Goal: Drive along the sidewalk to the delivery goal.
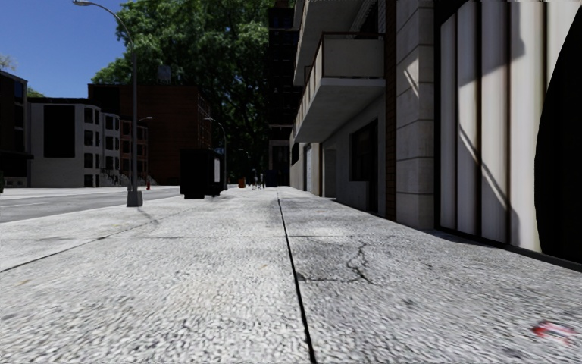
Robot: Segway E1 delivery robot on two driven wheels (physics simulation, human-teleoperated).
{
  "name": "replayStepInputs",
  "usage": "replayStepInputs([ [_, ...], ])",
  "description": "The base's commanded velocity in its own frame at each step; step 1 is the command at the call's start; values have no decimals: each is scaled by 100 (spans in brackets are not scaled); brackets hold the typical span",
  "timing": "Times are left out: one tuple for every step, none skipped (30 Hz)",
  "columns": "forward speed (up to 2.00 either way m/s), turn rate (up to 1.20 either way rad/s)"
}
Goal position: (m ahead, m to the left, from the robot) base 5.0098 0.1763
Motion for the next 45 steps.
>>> replayStepInputs([
  [164,0],
  [164,0],
  [164,0],
  [164,0],
  [164,0],
  [164,0],
  [164,0],
  [164,0],
  [164,0],
  [164,0],
  [164,3],
  [164,14],
  [164,17],
  [164,17],
  [164,18],
  [164,18],
  [164,15],
  [164,15],
  [164,3],
  [164,0],
  [164,0],
  [164,0],
  [164,0],
  [164,6],
  [164,19],
  [164,31],
  [164,31],
  [164,33],
  [164,25],
  [164,13],
  [164,13],
  [164,3],
  [164,0],
  [164,0],
  [165,0],
  [166,0],
  [166,0],
  [166,0],
  [166,0],
  [167,0],
  [167,0],
  [167,0],
  [167,0],
  [167,0],
  [167,0],
])
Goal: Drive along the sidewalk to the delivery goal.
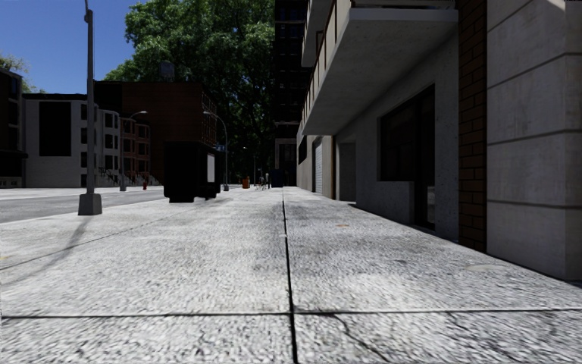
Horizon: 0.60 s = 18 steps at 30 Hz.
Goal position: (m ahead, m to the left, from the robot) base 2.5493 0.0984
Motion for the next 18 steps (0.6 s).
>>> replayStepInputs([
  [167,0],
  [167,0],
  [165,22],
  [165,37],
  [165,43],
  [165,43],
  [165,44],
  [165,26],
  [165,13],
  [165,13],
  [165,2],
  [165,0],
  [165,0],
  [165,0],
  [165,0],
  [165,0],
  [165,0],
  [165,0],
])
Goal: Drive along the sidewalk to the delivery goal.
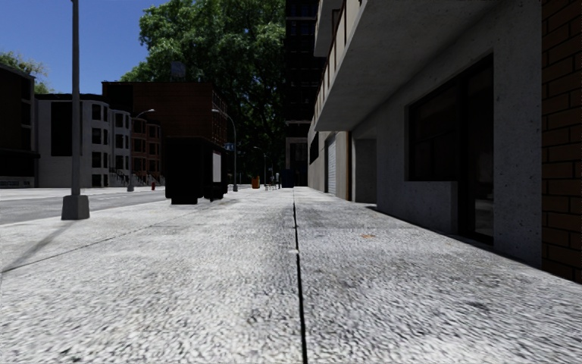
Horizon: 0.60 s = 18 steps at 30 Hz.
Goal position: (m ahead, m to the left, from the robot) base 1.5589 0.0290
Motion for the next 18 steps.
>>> replayStepInputs([
  [165,0],
  [165,0],
  [165,0],
  [165,0],
  [165,0],
  [165,0],
  [165,0],
  [165,0],
  [165,0],
  [165,0],
  [165,0],
  [165,0],
  [165,0],
  [165,0],
  [165,0],
  [165,0],
  [165,0],
  [165,0],
])
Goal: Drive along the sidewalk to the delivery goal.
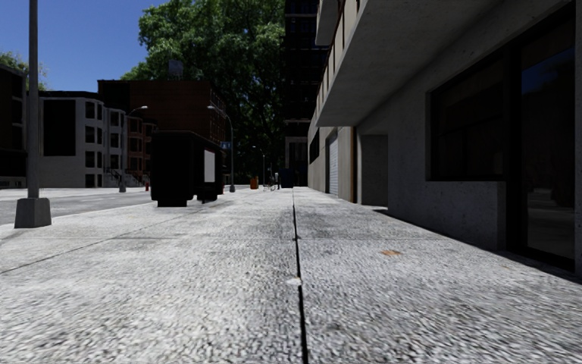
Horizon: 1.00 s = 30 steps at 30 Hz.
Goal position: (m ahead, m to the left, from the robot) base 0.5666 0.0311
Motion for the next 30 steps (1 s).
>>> replayStepInputs([
  [165,0],
  [165,0],
  [165,0],
  [165,0],
  [165,0],
  [165,0],
  [165,0],
  [165,0],
  [165,0],
  [165,0],
  [165,0],
  [165,0],
  [165,0],
  [162,0],
  [162,0],
  [155,0],
  [149,0],
  [136,0],
  [128,0],
  [128,0],
  [115,0],
  [107,0],
  [98,0],
  [98,0],
  [93,0],
  [89,0],
  [80,0],
  [77,0],
  [77,0],
  [76,0],
])
